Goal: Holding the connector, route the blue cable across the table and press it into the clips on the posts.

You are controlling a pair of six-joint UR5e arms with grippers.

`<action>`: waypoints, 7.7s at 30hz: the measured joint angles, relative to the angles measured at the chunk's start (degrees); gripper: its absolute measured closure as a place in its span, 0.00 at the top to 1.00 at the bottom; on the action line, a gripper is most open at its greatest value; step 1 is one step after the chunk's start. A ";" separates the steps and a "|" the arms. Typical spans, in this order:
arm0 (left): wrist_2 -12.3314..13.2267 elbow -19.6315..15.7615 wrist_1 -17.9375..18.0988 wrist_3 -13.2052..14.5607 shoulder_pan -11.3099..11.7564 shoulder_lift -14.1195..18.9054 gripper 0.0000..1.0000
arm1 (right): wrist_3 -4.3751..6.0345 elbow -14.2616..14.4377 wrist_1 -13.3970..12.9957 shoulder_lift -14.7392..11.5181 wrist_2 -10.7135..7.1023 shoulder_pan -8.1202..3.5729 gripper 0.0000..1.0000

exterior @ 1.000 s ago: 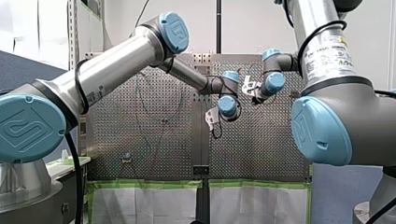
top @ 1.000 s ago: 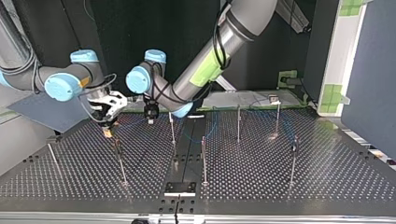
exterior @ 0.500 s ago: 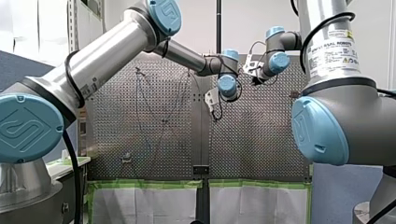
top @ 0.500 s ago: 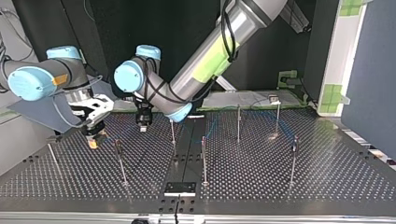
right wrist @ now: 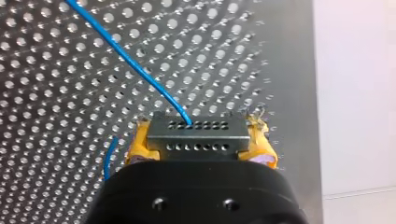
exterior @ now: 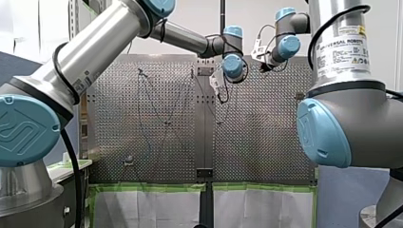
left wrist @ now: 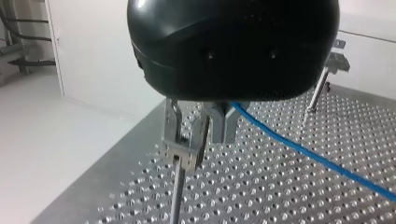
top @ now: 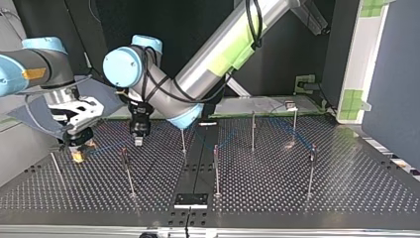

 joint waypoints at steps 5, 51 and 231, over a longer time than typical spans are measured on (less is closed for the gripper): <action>0.00 -0.12 -0.39 -0.05 -0.69 0.11 0.00 | 0.00 0.02 0.48 -0.37 -0.67 -0.26 0.00; 13.14 -1.42 7.04 -1.44 7.60 -2.75 1.00 | -0.23 -3.55 0.03 3.41 -5.29 -2.78 0.00; 2.15 -65.52 58.10 1.54 10.52 11.04 1.00 | -1.76 -3.37 0.46 3.92 -5.38 -1.18 0.00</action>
